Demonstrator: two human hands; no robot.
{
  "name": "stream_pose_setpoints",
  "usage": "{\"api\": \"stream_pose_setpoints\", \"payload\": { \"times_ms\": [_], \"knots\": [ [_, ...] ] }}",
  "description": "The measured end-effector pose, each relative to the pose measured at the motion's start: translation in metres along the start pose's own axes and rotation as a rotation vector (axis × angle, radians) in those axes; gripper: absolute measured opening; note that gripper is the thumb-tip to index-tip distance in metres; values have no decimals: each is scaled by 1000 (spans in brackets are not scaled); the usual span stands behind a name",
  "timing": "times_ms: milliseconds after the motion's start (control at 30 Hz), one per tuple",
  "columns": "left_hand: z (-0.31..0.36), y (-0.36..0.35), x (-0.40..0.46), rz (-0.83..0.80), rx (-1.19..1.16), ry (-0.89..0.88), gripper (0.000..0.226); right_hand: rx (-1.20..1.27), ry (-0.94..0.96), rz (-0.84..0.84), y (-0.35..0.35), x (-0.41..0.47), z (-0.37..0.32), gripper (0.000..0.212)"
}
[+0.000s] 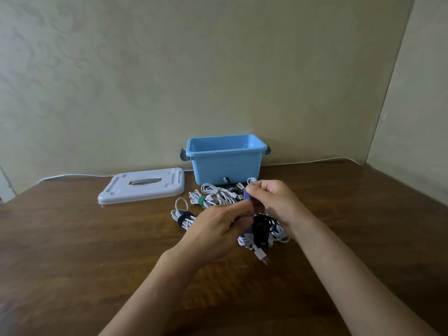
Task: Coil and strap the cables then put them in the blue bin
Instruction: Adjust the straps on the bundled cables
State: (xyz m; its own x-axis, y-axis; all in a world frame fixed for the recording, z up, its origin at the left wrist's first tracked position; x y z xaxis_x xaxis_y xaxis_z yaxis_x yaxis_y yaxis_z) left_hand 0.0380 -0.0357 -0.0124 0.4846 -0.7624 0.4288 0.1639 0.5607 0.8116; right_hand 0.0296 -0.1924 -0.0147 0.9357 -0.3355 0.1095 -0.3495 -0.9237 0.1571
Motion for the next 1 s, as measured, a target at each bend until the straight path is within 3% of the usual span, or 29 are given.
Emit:
{"api": "stream_pose_setpoints", "payload": {
  "times_ms": [167, 367, 467, 700, 867, 1000],
  "knots": [
    [1, -1, 5, -97, -49, -15, 10, -141, 94, 111, 4, 0, -6, 18],
    [4, 3, 2, 14, -233, -3, 15, -135, 188, 140, -1, -3, -9, 15],
    [0, 5, 3, 120, -321, 59, 26, -68, 213, 128, -2, -3, -10, 15],
    [-12, -1, 3, 90, -484, 281, 11, -10, 302, 160, 0, -9, -17, 11],
    [-26, 5, 4, 148, -406, 281, 9, -8, 278, 41, -5, -11, -18, 9],
    [-31, 14, 4, 260, -461, 299, 14, -303, 214, -80, -7, -8, -9, 28]
  ]
}}
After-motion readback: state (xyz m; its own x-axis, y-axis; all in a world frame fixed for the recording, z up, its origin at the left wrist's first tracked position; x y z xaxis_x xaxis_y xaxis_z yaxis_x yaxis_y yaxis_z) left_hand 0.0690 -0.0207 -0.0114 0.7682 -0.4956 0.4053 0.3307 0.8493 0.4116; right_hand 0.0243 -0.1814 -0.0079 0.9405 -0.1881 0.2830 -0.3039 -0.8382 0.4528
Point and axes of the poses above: each hand's wrist, its own x-axis towards the middle knuckle, its own y-axis out of the back of the hand, z = x × y, the point moved 4 cm from there along x, towards the middle knuckle, and after that the axes turned 2 degrees about x, right-handed, at the moved point
